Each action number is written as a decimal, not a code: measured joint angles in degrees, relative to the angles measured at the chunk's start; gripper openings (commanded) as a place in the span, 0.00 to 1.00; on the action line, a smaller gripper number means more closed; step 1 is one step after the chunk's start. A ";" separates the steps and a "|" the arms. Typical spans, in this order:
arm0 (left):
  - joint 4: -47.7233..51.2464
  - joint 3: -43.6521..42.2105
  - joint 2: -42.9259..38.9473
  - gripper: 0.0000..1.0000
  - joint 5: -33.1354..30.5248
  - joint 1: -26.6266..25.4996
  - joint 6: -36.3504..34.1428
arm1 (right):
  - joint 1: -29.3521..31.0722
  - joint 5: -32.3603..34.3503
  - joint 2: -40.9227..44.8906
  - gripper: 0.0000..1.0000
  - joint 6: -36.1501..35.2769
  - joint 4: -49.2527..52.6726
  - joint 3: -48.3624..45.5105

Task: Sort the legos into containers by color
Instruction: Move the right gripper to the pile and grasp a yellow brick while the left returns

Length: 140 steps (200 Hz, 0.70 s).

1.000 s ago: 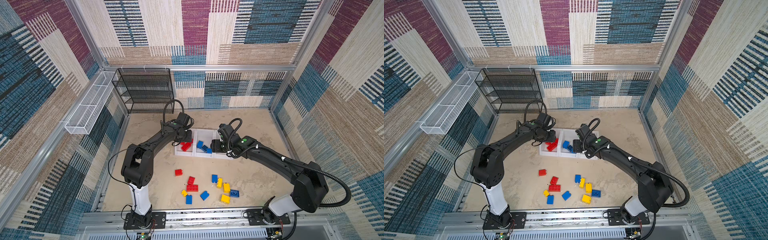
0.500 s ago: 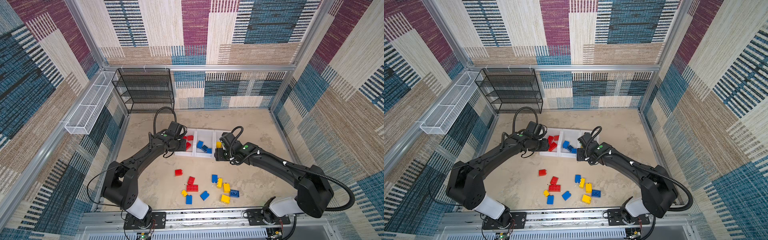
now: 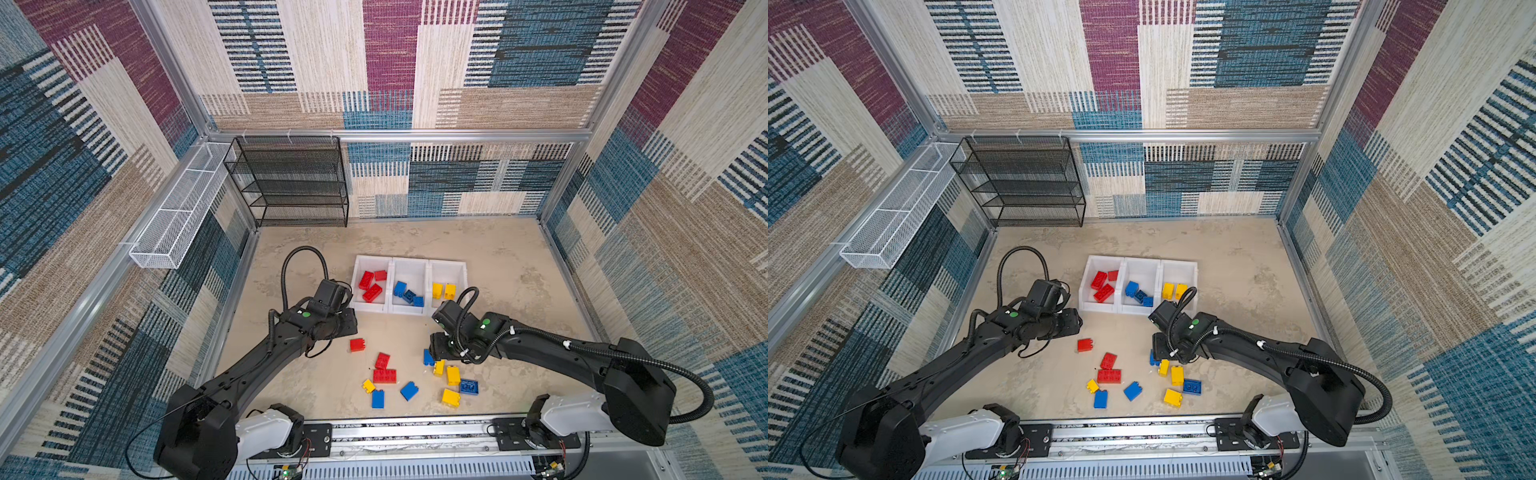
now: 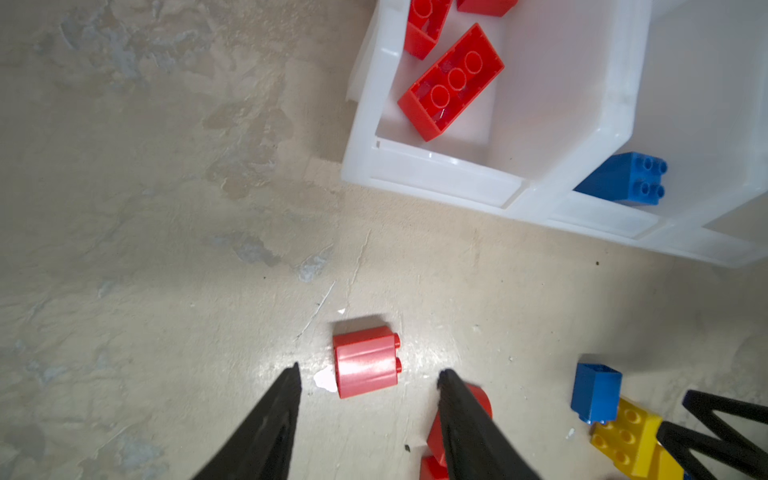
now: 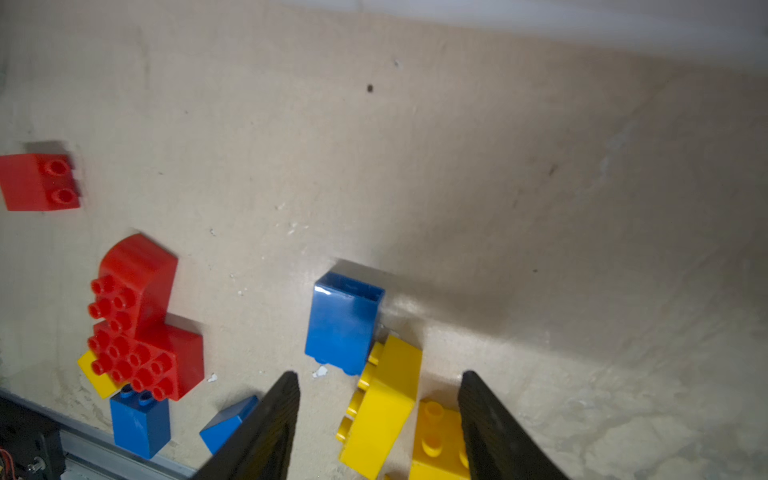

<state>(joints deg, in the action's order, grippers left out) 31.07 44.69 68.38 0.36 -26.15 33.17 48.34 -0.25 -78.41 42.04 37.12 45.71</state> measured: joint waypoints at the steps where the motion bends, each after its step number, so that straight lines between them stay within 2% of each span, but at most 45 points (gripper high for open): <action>1: 0.00 -0.13 -0.13 0.57 0.00 0.00 0.07 | 0.00 -0.09 0.02 0.61 0.11 0.00 -0.07; 140: -0.11 -3.30 -2.84 0.57 0.07 0.00 2.03 | 2.38 -1.79 -3.04 0.32 4.17 -2.38 -1.51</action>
<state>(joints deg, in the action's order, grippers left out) 30.96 41.39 65.54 0.43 -26.15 35.20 50.72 -2.04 -81.45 46.22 34.74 44.21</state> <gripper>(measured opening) 0.567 0.340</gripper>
